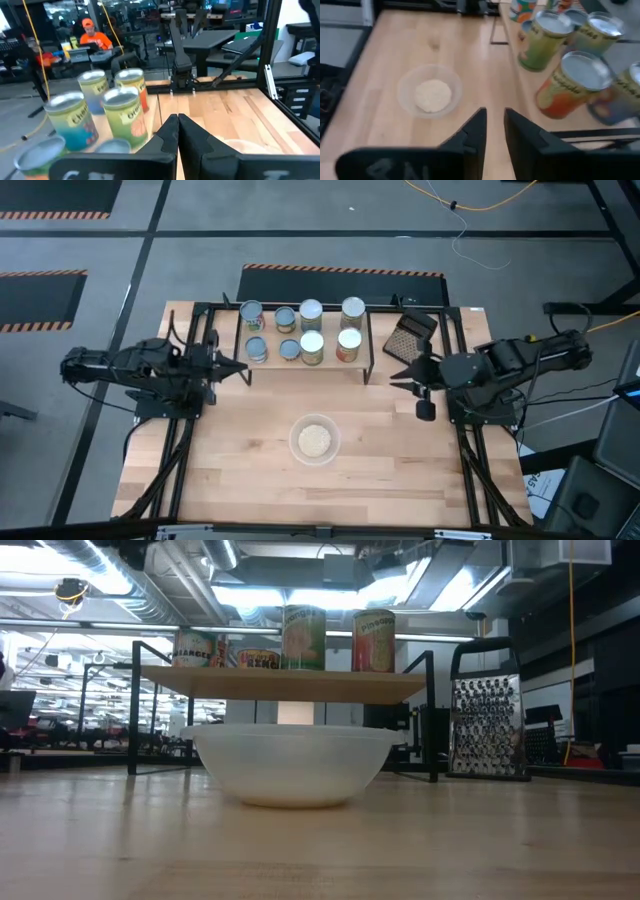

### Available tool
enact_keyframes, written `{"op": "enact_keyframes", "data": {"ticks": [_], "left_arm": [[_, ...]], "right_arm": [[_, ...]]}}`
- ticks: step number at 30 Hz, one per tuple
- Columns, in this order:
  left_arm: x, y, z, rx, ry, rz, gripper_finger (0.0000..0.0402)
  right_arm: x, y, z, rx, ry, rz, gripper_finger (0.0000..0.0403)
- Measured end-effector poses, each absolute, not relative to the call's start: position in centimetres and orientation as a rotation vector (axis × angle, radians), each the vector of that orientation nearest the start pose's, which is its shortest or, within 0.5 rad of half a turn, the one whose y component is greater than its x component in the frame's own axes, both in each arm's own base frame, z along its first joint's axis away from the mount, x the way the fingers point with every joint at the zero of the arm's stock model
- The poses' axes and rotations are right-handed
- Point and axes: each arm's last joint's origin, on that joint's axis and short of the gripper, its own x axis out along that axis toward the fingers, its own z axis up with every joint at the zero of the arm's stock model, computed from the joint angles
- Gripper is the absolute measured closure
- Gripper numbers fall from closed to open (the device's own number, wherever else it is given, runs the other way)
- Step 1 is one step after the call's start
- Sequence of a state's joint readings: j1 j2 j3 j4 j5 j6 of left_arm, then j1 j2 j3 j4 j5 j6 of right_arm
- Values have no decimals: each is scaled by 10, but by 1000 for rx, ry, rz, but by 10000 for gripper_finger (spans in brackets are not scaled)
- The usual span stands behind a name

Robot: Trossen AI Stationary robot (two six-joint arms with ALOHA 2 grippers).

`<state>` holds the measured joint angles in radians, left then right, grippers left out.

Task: Pick and place cans onto a shelf
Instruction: Return to Home Position

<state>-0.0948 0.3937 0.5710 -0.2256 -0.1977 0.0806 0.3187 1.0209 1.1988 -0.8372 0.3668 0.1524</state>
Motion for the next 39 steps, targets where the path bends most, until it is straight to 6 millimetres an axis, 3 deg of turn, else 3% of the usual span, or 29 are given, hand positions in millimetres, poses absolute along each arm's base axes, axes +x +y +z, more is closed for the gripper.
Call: {"op": "enact_keyframes", "data": {"ticks": [10, 17, 34, 39], "left_arm": [[103, -5, 251, 27, 2, 78, 401], [104, -6, 229, 22, -53, 42, 401], [109, -7, 185, 12, -177, 15, 401], [109, -8, 185, 74, -178, 4, 401]], "right_arm": [[150, 40, 330, 10, 443, -11, 331], [134, 35, 302, 38, 352, 8, 331], [108, 26, 247, 79, 152, 25, 331], [104, 25, 239, 80, 141, 26, 331]]}}
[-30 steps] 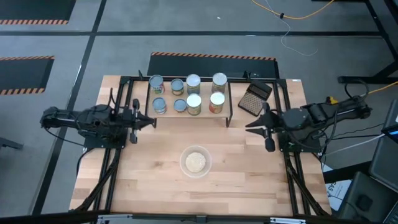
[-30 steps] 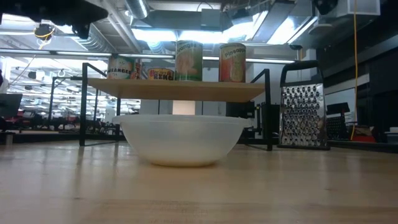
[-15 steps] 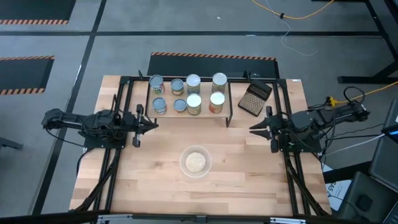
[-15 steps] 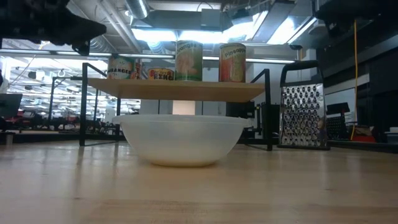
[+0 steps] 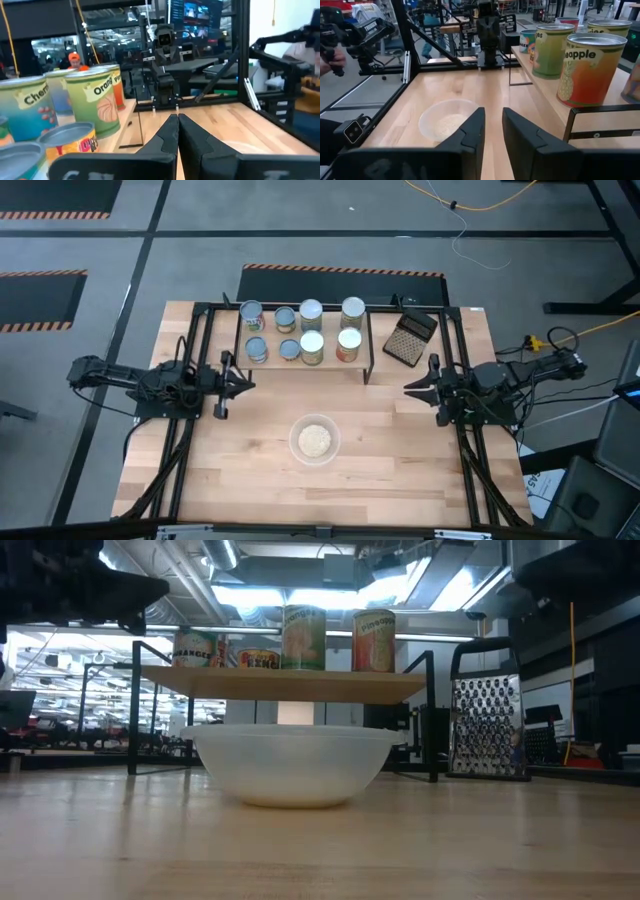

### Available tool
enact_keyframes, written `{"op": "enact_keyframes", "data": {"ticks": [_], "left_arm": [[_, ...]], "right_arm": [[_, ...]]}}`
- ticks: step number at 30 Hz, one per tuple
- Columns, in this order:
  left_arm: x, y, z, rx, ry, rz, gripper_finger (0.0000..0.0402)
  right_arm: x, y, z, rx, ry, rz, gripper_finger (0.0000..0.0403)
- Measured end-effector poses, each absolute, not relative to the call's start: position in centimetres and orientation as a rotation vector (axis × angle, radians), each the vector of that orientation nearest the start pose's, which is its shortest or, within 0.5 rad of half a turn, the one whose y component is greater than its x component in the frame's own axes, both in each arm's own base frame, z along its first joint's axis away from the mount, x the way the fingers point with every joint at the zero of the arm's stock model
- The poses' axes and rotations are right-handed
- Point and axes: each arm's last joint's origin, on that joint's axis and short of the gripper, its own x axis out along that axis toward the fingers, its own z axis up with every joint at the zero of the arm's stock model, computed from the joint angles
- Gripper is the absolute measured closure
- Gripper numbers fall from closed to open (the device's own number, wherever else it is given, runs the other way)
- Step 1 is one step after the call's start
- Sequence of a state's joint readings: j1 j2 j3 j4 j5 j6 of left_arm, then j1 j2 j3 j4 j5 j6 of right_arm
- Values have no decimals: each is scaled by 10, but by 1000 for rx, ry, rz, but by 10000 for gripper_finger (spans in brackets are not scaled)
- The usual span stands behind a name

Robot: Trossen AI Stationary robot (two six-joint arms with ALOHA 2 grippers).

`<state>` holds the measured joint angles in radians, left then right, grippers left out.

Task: Pick and place cans onto a shelf
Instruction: Return to Home Position

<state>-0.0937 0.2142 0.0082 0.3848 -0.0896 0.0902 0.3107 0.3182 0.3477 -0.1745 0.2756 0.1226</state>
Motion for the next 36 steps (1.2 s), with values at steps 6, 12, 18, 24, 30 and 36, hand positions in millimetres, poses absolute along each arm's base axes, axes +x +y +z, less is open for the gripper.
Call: {"op": "enact_keyframes", "data": {"ticks": [6, 12, 18, 24, 30, 36], "left_arm": [[106, -6, 185, 126, -180, 22, 401], [100, -2, 182, 131, -158, 49, 401], [96, -1, 178, 129, -125, 50, 401], [97, -2, 175, 88, -99, 2, 401], [97, -2, 170, 60, -43, 0, 401], [97, -2, 168, 2, -21, 0, 401]], "right_arm": [[97, 24, 232, 86, 116, 52, 331], [85, 20, 230, 77, 50, 56, 331], [77, 17, 221, 71, -4, 59, 331], [80, 17, 208, 69, 11, 26, 331], [86, 18, 194, 75, -14, -23, 331], [93, 20, 174, 88, -57, -28, 331]]}}
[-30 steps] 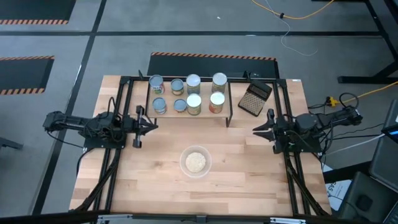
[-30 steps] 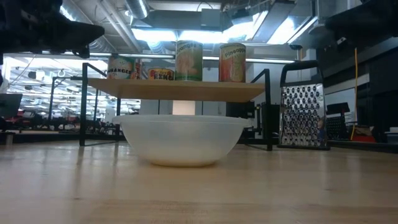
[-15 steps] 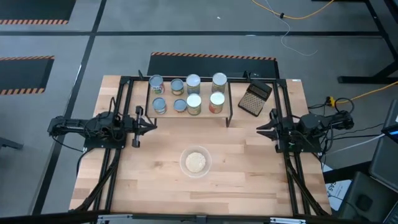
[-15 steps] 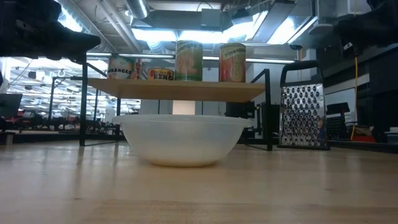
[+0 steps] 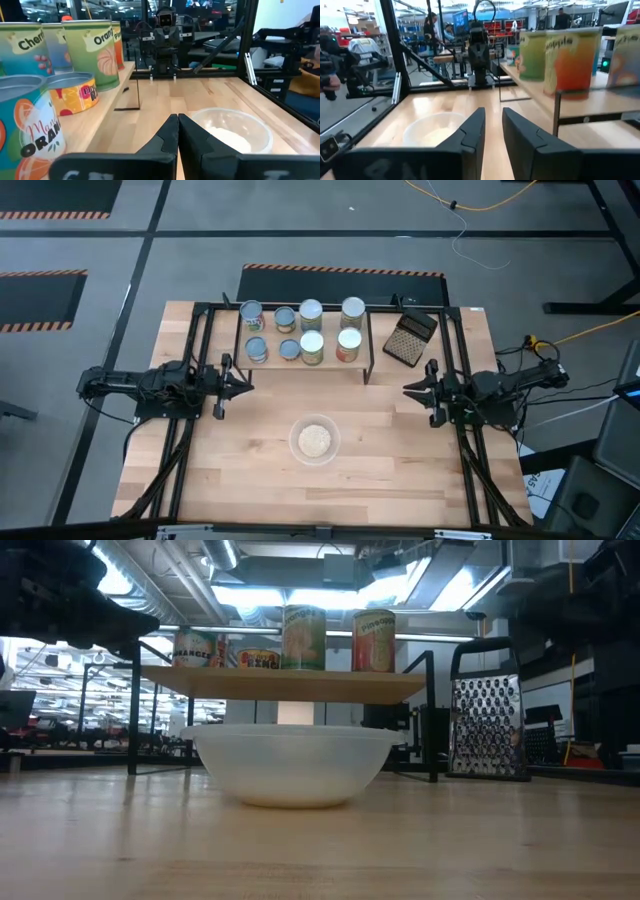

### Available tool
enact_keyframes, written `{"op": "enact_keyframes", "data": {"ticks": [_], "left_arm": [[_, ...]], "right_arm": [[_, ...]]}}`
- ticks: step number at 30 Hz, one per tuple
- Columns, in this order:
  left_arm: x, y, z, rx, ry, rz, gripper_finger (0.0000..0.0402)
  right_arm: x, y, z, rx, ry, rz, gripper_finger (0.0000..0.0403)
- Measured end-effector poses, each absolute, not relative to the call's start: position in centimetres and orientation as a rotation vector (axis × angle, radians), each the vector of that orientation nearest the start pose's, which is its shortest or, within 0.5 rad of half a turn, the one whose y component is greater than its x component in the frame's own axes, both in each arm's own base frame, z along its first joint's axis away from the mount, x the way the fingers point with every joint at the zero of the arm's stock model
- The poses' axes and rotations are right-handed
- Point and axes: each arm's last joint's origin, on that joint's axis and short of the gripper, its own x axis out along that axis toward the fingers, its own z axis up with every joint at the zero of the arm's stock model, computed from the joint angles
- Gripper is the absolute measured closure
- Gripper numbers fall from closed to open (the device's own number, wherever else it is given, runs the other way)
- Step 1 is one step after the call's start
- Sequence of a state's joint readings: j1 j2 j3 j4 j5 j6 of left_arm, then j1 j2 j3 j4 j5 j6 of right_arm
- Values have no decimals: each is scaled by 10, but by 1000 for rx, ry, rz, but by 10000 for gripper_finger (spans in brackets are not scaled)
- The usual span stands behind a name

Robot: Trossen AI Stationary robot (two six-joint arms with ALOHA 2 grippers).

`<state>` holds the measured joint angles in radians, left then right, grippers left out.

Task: Pick and place cans onto a shelf
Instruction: Return to Home Position

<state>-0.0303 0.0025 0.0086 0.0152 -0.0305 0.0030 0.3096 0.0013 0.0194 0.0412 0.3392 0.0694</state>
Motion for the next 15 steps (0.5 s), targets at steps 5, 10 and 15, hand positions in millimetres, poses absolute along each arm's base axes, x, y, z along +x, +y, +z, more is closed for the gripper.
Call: {"op": "enact_keyframes", "data": {"ticks": [5, 10, 15], "left_arm": [[97, -2, 168, 9, -20, 0, 401], [97, -2, 167, 10, -18, -7, 401], [97, -3, 167, 11, -17, -26, 401]], "right_arm": [[94, 20, 173, 46, -78, -30, 331], [94, 20, 172, 12, -71, -38, 331], [95, 20, 172, 7, -66, -38, 331]]}}
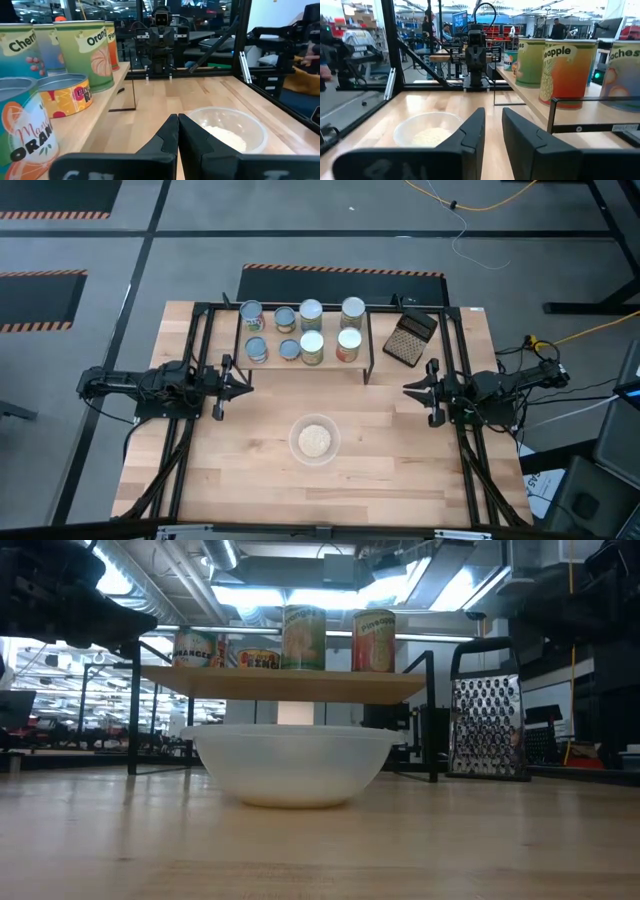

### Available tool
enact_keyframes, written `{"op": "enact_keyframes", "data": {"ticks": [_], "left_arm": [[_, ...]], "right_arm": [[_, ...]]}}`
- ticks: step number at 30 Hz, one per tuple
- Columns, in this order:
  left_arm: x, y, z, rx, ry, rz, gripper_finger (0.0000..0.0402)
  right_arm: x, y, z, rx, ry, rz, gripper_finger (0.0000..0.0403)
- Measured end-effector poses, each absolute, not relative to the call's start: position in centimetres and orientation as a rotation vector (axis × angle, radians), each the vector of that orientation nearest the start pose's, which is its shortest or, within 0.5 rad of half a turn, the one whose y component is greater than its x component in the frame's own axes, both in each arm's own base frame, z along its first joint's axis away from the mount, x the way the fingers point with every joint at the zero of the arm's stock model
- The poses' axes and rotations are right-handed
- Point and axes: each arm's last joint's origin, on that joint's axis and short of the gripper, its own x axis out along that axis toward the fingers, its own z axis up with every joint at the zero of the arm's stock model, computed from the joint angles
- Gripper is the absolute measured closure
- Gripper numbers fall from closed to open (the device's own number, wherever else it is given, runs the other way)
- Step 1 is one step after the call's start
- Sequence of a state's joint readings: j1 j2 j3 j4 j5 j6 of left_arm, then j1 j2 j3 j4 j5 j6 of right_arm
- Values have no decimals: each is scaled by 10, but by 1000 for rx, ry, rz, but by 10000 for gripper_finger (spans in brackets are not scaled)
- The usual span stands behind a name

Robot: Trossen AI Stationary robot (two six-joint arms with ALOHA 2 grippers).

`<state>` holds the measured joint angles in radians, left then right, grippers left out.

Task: Pick and place cans onto a shelf
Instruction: Return to Home Position

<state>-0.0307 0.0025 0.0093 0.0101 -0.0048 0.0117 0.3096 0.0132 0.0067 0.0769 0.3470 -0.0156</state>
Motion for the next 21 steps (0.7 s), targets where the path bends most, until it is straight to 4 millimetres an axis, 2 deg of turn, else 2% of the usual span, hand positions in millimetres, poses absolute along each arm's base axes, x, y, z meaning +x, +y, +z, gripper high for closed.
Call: {"op": "enact_keyframes", "data": {"ticks": [5, 21], "left_arm": [[97, -3, 167, 66, -17, -26, 401], [97, -3, 167, 88, -16, -21, 401]], "right_arm": [[95, 20, 172, -43, -65, -40, 331], [95, 20, 172, -11, -66, -39, 331]]}}
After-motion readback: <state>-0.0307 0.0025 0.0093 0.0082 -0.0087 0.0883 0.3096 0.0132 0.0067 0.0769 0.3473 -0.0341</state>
